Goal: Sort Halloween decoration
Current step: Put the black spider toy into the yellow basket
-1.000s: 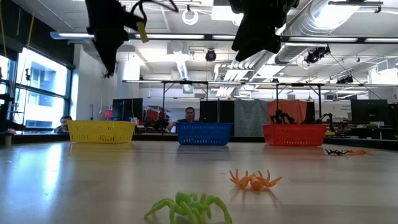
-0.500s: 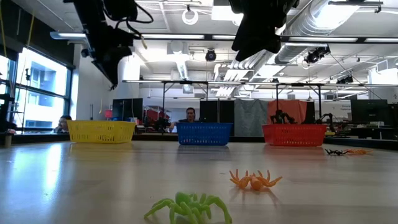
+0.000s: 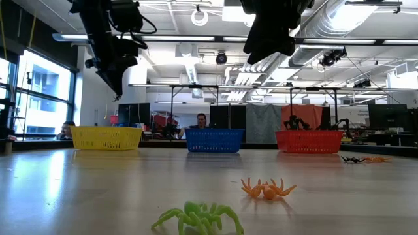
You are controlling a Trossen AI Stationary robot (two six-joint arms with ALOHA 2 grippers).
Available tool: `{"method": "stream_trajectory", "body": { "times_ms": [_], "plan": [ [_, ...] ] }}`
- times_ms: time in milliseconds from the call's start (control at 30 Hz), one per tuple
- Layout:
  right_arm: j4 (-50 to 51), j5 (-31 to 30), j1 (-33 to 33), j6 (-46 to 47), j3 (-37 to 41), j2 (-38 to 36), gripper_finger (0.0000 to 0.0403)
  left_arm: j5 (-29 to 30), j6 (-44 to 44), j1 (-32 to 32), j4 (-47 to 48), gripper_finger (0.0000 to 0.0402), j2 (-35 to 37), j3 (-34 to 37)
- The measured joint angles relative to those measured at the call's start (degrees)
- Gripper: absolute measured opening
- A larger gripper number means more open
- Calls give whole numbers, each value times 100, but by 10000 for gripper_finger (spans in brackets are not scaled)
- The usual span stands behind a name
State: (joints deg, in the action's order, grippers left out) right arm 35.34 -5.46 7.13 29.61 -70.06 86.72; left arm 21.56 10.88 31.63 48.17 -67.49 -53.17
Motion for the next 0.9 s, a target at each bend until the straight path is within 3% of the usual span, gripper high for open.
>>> {"method": "stream_trajectory", "body": {
  "times_ms": [300, 600, 900],
  "plan": [
    [0, -1, -1, 0, 0, 0, 142, -249, -7, 3, -78, 0, -87, 51],
    [0, 1, 1, 0, 0, 0, 142, -349, 126, 30, -920, 0, -89, 1042],
    [1, 0, 0, 0, 0, 0, 142, -345, 244, 29, -1471, 0, -87, 1578]
  ]
}}
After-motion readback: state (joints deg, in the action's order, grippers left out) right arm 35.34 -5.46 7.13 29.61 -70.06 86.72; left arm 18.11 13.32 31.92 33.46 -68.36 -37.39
